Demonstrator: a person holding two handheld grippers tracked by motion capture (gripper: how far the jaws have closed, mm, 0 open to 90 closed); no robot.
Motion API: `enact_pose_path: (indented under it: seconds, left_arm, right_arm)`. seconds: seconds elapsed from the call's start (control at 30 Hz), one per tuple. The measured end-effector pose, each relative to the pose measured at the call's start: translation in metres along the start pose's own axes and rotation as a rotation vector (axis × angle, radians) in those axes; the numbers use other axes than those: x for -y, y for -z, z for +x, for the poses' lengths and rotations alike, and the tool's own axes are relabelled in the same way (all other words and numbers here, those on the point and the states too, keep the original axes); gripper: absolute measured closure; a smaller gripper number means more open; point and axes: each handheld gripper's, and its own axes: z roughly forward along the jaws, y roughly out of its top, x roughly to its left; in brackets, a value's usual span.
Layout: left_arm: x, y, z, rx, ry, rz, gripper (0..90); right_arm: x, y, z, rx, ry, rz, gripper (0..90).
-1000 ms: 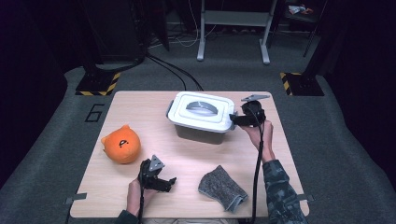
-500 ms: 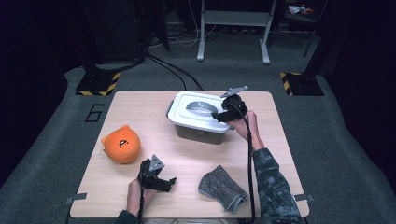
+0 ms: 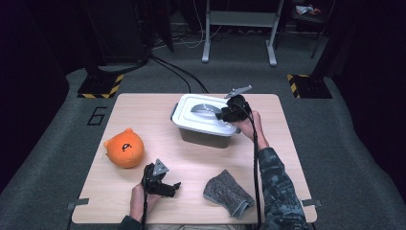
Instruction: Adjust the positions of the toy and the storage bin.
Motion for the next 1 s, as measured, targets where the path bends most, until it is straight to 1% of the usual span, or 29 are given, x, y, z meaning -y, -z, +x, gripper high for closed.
enact_pose_path:
  seconds: [0.07,0.1,0.17,0.2,0.23,0.27,0.3,0.5,0.53,0.63,0.67,0.7,0.73,0.77,0.8,0.83,0.87,0.9,0.93,0.97,1.0]
  left_arm:
    - [0.0,0.0,0.0,0.001,0.0,0.001,2.8]
    - [0.0,0.0,0.0,0.001,0.0,0.0,2.8]
    - [0.0,0.0,0.0,0.002,0.001,0.001,2.8]
    - [0.0,0.0,0.0,0.002,0.001,0.004,2.8]
    - [0.0,0.0,0.0,0.002,0.001,0.004,2.8]
    - [0.0,0.0,0.0,0.002,0.0,0.004,2.8]
    - [0.0,0.0,0.0,0.001,-0.001,0.004,2.8]
    - [0.0,0.0,0.0,0.002,-0.001,0.004,2.8]
    - [0.0,0.0,0.0,0.002,-0.001,0.004,2.8]
    - [0.0,0.0,0.0,0.001,-0.001,0.004,2.8]
    - [0.0,0.0,0.0,0.001,-0.001,0.004,2.8]
    - [0.0,0.0,0.0,0.0,-0.001,0.003,2.8]
    - [0.0,0.0,0.0,0.002,0.0,0.004,2.8]
    - [0.0,0.0,0.0,0.002,0.0,0.004,2.8]
    - [0.0,0.0,0.0,0.002,0.0,0.004,2.8]
    - [0.0,0.0,0.0,0.002,0.0,0.004,2.8]
    - [0.0,0.0,0.0,0.003,0.004,0.003,2.9]
    - [0.0,0.0,0.0,0.003,0.004,0.003,2.9]
    - [0.0,0.0,0.0,0.003,0.001,0.005,2.9]
    - [0.0,0.0,0.0,0.003,0.001,0.005,3.0]
    - [0.0,0.001,0.0,0.003,-0.003,0.005,3.0]
  right_arm:
    - [0.0,0.0,0.002,0.007,-0.008,0.006,57.9]
    - [-0.001,0.001,0.002,0.01,0.0,0.014,58.3]
    - [-0.001,0.002,0.004,0.023,-0.003,0.018,60.7]
    - [0.0,0.003,0.005,0.025,-0.015,0.021,60.8]
    - [0.0,0.003,0.004,0.022,-0.017,0.023,60.9]
    - [0.001,0.003,0.005,0.024,-0.033,0.014,60.9]
    - [0.001,0.004,0.005,0.028,-0.028,0.017,60.9]
    - [0.002,0.004,0.007,0.037,-0.044,0.013,61.0]
    - [0.003,0.003,0.007,0.045,-0.042,0.005,61.1]
    - [0.002,0.004,0.009,0.056,-0.053,0.008,61.2]
    - [0.002,0.004,0.011,0.067,-0.068,0.013,61.4]
    - [0.002,0.004,0.012,0.077,-0.08,0.017,67.7]
    - [0.001,0.006,0.014,0.092,-0.089,0.021,70.3]
    - [0.001,0.006,0.018,0.114,-0.076,0.028,70.9]
    - [0.0,0.006,0.021,0.127,-0.071,0.036,70.0]
    - [0.0,0.006,0.021,0.127,-0.071,0.036,70.0]
    - [-0.002,0.006,0.02,0.138,-0.075,0.051,59.0]
    - [-0.002,0.006,0.02,0.138,-0.075,0.051,59.0]
    - [-0.005,0.005,0.016,0.132,-0.061,0.056,53.1]
    - [-0.005,0.005,0.016,0.132,-0.061,0.056,53.1]
    - [-0.007,0.005,0.015,0.113,-0.05,0.031,48.0]
